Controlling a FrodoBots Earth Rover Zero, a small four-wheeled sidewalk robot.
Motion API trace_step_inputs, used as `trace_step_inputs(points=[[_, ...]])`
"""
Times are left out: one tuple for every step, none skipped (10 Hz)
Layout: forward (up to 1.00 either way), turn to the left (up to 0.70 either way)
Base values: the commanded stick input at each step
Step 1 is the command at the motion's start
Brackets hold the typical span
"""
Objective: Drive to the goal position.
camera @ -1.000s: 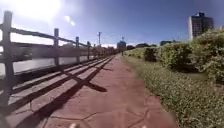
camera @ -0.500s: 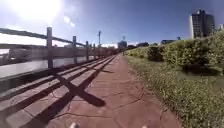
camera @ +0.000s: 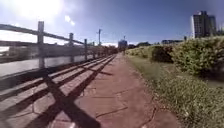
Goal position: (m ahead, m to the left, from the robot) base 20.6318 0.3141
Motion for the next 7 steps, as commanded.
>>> trace_step_inputs(points=[[0.85,0.0],[0.85,0.0],[0.85,0.0],[0.85,0.0],[0.85,0.0],[0.85,0.0],[0.85,0.0]])
